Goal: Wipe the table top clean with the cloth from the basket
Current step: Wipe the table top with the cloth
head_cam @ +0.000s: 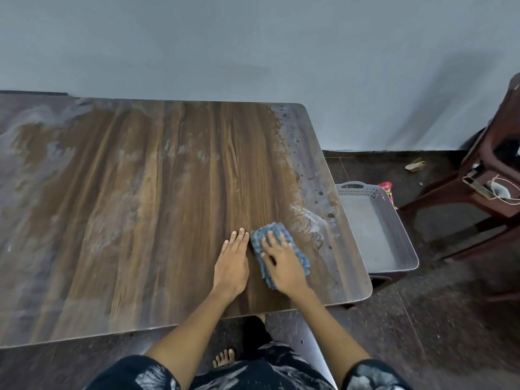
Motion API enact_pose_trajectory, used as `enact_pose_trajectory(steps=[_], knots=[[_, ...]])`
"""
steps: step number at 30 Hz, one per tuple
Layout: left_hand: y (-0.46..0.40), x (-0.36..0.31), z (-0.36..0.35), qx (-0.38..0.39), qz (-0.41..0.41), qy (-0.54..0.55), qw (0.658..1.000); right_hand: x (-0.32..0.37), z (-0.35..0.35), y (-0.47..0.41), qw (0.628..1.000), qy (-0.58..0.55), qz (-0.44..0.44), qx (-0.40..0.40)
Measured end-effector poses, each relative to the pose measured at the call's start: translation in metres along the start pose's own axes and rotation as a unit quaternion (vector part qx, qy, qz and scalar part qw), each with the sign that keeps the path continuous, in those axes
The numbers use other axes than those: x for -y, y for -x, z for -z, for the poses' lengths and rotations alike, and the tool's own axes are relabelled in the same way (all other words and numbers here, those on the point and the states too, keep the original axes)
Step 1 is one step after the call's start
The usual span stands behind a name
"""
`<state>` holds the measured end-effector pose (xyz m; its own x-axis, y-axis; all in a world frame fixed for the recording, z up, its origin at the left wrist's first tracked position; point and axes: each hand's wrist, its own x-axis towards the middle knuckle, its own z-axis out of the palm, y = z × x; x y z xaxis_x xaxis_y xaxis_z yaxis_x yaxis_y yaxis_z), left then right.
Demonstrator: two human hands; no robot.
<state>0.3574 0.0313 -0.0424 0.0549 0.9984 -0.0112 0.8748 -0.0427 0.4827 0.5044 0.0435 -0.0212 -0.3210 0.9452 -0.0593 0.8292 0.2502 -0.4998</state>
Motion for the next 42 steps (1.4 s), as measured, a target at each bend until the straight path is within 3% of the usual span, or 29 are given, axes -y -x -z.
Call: enact_pose_trajectory(steps=[4,8,13,21,29,37,42], knots=[[-0.033,-0.008,-0.003,0.004,-0.008,0.003,1.0,-0.016,0.001,0.012,0.998,0.016,0.044,0.049],[-0.073,-0.016,-0.008,-0.011,0.015,0.016,1.0,-0.064,0.029,-0.014,0.998,0.045,-0.007,0.053],[-0.138,-0.03,-0.011,-0.01,0.036,-0.006,0.999,-0.105,0.057,-0.101,0.995,0.067,-0.068,0.032],[-0.268,-0.035,-0.005,-0.024,0.081,-0.066,0.994,-0.139,0.084,-0.263,0.993,0.098,-0.057,0.014],[-0.372,-0.009,0.005,-0.023,0.09,-0.105,0.99,-0.147,0.092,-0.402,0.994,0.101,-0.045,0.0],[-0.382,0.003,-0.006,-0.087,0.086,-0.04,0.992,-0.134,0.093,-0.511,0.993,0.107,-0.046,-0.019],[-0.382,0.002,-0.005,-0.101,0.09,-0.009,0.991,-0.103,0.081,-0.51,0.995,0.083,0.052,0.01]])
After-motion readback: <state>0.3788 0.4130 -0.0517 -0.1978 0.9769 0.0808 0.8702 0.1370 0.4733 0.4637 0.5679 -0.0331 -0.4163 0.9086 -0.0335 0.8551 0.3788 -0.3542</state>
